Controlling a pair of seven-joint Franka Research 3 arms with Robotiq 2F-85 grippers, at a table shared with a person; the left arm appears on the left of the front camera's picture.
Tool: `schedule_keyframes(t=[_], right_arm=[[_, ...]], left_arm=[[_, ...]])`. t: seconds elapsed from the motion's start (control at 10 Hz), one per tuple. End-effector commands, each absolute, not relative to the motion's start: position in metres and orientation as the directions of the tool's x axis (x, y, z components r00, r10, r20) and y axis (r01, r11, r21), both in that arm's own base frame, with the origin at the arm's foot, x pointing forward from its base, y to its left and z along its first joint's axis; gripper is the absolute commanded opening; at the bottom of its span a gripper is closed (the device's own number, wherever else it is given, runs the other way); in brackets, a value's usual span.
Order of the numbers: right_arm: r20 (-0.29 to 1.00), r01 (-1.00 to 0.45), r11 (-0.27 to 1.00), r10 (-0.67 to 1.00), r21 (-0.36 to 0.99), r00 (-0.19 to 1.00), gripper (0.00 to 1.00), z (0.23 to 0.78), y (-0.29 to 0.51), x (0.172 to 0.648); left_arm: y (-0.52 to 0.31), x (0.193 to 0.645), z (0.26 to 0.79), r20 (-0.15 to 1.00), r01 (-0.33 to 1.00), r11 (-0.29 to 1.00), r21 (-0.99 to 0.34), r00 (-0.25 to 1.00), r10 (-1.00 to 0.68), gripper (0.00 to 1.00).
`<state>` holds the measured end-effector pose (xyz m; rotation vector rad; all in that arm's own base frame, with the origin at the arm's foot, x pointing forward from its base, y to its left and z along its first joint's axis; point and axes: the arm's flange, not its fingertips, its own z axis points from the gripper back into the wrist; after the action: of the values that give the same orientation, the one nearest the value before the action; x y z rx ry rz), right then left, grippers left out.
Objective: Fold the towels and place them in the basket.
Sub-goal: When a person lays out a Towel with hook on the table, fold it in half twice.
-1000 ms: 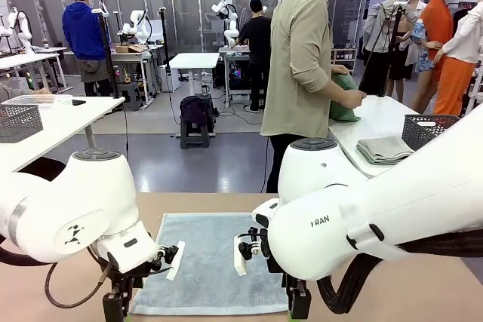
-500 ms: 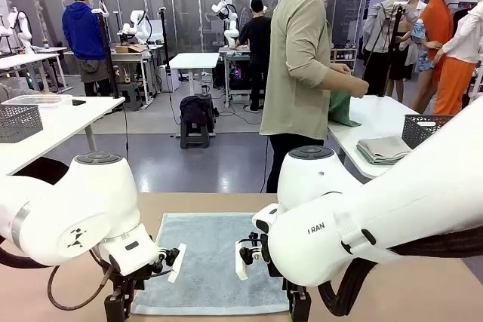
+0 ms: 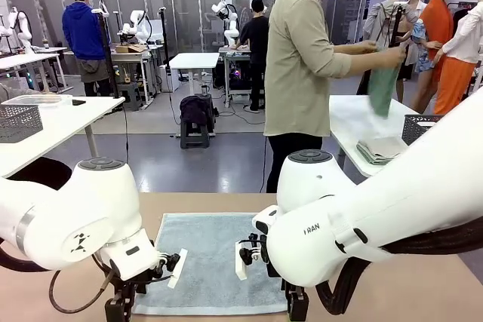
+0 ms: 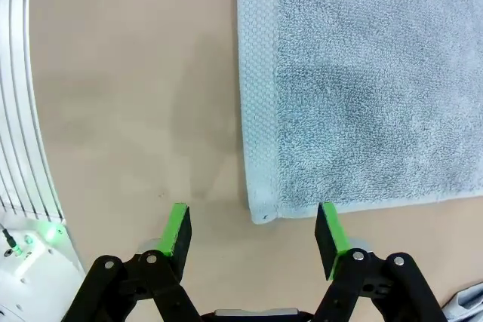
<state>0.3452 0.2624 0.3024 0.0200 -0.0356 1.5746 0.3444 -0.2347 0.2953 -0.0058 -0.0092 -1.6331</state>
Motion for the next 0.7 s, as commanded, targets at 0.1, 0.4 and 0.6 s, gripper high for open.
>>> schedule_keyframes(t=[0.1,0.4,0.6], right_arm=[[0.041,-1.000,0.004,0.999,-0.019,0.003,0.83,0.2949,0.2672,0.3499],[0.038,-1.000,-0.007,0.999,-0.007,-0.007,0.83,0.2936,0.2679,0.3507],[0.040,-1.000,-0.015,0.999,0.005,-0.014,0.70,0.2923,0.2685,0.3523]], left_arm=[[-0.2311,0.3442,0.2869,0.039,0.997,-0.070,0.024,-0.071,-0.997,1.00],[-0.2314,0.3456,0.2873,0.044,0.997,-0.068,0.030,-0.069,-0.997,1.00],[-0.2312,0.3458,0.2871,0.043,0.997,-0.067,0.030,-0.068,-0.997,1.00]])
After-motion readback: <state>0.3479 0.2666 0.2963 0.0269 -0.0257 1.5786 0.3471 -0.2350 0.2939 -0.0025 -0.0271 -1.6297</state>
